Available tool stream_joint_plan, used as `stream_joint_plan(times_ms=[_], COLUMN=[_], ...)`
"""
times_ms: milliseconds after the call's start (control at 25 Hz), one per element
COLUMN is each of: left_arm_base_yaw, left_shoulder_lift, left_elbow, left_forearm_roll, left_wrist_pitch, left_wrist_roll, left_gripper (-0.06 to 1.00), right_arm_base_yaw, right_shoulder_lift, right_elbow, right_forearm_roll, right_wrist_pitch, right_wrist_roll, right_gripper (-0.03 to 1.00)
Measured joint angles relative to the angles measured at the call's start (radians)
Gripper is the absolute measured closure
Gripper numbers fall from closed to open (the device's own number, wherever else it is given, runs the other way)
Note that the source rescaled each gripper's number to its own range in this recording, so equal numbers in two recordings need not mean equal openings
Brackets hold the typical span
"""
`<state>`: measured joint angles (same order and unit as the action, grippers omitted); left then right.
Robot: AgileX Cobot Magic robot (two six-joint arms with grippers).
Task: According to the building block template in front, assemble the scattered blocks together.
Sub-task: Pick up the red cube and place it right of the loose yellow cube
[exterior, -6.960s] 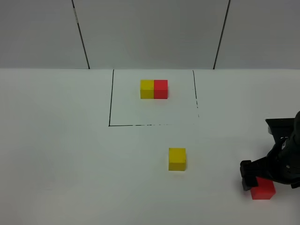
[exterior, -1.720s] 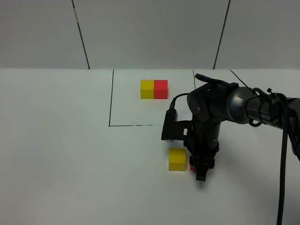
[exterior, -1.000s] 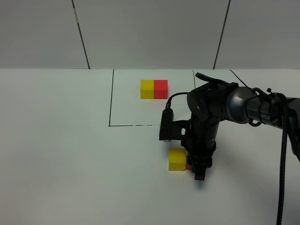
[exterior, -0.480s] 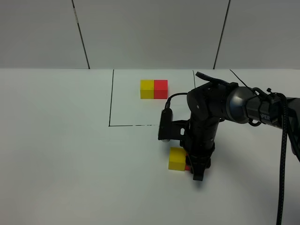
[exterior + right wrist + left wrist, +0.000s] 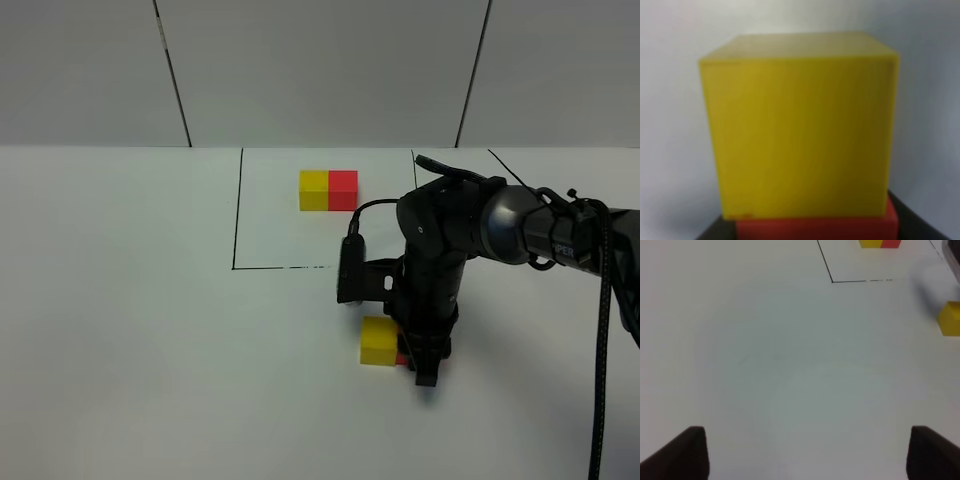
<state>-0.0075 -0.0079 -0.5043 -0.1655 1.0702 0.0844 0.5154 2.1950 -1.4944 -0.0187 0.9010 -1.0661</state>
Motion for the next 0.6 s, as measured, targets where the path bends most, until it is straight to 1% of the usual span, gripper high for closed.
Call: stream_joint_plan(times_ms=[400,440,480,560,600], left_arm_base_yaw=[0.0,0.0,0.0,0.0,0.0], left_shoulder_lift=[0.0,0.0,0.0,0.0,0.0], left_elbow=[0.0,0.0,0.0,0.0,0.0], left_forearm_roll=[0.0,0.0,0.0,0.0,0.0], left_wrist_pitch=[0.0,0.0,0.0,0.0,0.0], left_wrist_roll=[0.0,0.0,0.0,0.0,0.0], left_gripper=[0.04,0.04,0.04,0.04,0.04], right_arm_base_yaw=[0.001,0.001,0.001,0.003,0.004], right_shoulder_lift=[0.0,0.0,0.0,0.0,0.0], right_elbow=[0.0,0.0,0.0,0.0,0.0], right_forearm_roll=[0.002,0.004,0.009,0.019,0.024], right_wrist_pitch=[0.0,0.0,0.005,0.012,0.012], right_wrist_roll=[-0.004,-0.004,-0.004,-0.004,-0.004], right_gripper=[0.96,0.92,0.83,0.59,0.43])
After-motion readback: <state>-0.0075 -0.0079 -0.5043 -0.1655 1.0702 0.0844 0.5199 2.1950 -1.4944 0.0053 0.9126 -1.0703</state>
